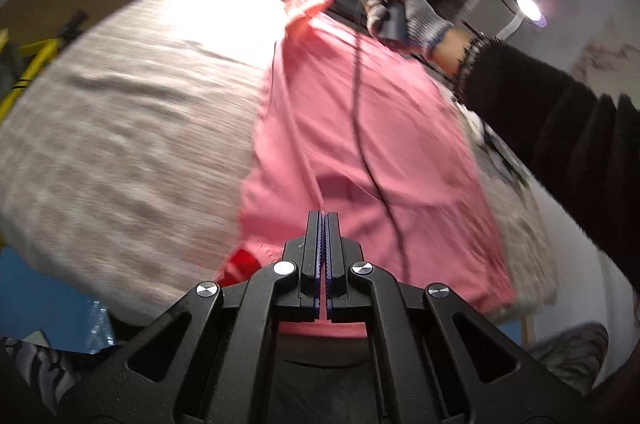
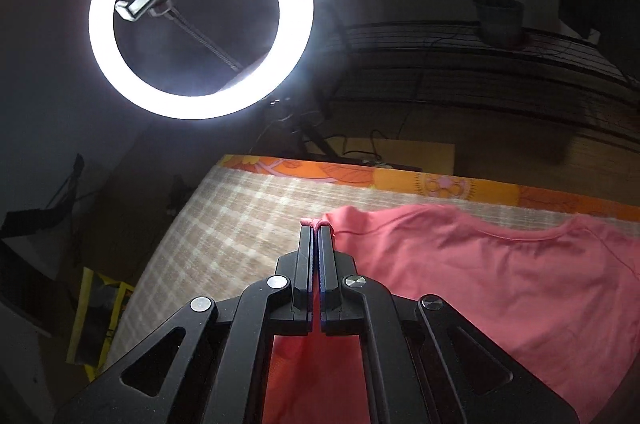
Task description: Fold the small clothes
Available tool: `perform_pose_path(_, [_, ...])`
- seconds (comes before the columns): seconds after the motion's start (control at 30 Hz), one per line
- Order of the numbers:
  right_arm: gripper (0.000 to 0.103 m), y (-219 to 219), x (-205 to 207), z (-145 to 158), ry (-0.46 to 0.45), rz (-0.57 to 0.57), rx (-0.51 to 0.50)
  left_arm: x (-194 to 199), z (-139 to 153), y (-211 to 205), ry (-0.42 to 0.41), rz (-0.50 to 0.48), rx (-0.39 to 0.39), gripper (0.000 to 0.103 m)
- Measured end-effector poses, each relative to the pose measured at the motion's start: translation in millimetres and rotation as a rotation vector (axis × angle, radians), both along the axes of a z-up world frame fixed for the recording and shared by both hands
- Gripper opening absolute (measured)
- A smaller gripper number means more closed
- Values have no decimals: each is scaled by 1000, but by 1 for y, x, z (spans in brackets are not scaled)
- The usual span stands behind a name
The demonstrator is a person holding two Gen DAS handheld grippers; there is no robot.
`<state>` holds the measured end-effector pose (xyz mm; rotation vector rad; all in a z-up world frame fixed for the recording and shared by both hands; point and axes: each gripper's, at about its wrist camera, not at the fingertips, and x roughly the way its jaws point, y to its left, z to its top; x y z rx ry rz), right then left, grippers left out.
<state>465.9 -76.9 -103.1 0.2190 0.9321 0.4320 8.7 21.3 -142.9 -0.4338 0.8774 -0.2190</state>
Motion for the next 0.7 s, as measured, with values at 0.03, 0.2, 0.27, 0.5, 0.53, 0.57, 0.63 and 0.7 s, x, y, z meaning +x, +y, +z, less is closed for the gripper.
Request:
perform_pose_path(0.03, [0, -18, -2, -5, 9, -30, -14, 2, -2, -10, 14, -34, -6, 0])
perform_pose_path(0.2, [1, -73, -5, -32, 61, -132, -81, 6, -9, -34, 59, -102, 1, 0])
perform_pose_path(0.27, [1, -83, -6, -37, 66, -146, -94, 5, -11, -39, 71, -117, 2, 0])
perform_pose_path(0.5, [4, -84, -8, -40, 112, -155, -115, 5, -13, -53, 84, -177, 14, 0])
perform_pose_path(0.53, [5, -88, -12, -39, 117, -156, -117, 5, -13, -53, 87, -187, 7, 0])
perform_pose_path(0.57, [8, -90, -16, -37, 124, -155, -115, 5, -14, -54, 91, -198, 0, 0])
perform_pose_path(0.63, [14, -99, -28, -28, 119, -160, -100, 3, -15, -62, 93, -221, 2, 0])
perform_pose_path(0.7, [25, -110, -43, -16, 102, -162, -81, 0, -17, -68, 99, -248, 4, 0])
